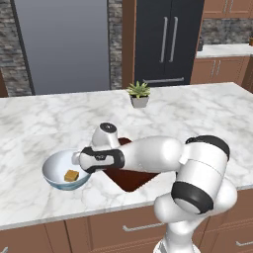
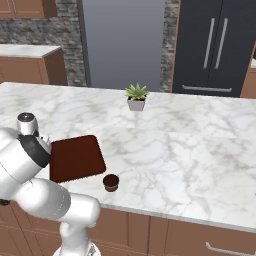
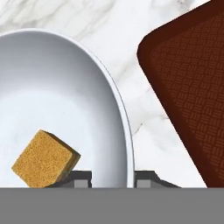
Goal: Place the bowl with cake and the cupcake onto the tray.
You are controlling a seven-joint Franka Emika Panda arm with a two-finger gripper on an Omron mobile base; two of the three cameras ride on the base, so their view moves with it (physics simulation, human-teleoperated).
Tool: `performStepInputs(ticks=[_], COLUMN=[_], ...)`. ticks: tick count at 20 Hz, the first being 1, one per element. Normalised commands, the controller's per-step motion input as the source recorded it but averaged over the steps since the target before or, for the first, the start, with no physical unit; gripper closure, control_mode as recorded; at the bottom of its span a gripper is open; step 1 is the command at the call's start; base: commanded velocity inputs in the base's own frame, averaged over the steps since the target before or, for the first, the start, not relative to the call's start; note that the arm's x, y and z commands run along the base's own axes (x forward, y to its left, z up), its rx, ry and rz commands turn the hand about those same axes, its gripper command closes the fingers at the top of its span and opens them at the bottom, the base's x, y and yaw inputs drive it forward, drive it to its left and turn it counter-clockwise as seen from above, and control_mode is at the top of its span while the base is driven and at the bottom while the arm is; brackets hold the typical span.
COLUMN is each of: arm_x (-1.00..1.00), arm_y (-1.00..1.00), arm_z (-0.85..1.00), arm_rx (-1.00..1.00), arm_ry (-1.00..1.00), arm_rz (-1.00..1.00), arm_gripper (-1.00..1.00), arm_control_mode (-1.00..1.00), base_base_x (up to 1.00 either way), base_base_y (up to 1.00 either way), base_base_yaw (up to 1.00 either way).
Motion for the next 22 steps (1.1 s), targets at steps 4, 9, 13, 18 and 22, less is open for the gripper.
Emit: performStepInputs(ticks=[4, 9, 13, 18, 22], arm_x=[0.0, 0.0, 0.0, 0.0, 0.0], arm_y=[0.0, -0.04, -0.2, -0.27, -0.42], arm_z=[0.02, 0.24, 0.24, 0.29, 0.35], arm_rx=[0.02, 0.13, 0.1, 0.0, 0.0], arm_ry=[0.0, 0.0, 0.0, 0.0, 0.0], arm_rz=[0.0, 0.0, -0.03, -0.02, -0.02], arm_gripper=[1.0, 1.0, 1.0, 1.0, 1.0], arm_control_mode=[-1.0, -1.0, -1.0, -1.0, -1.0], base_base_x=[0.0, 0.0, 0.0, 0.0, 0.0], base_base_y=[0.0, 0.0, 0.0, 0.0, 0.0], base_base_yaw=[0.0, 0.0, 0.0, 0.0, 0.0])
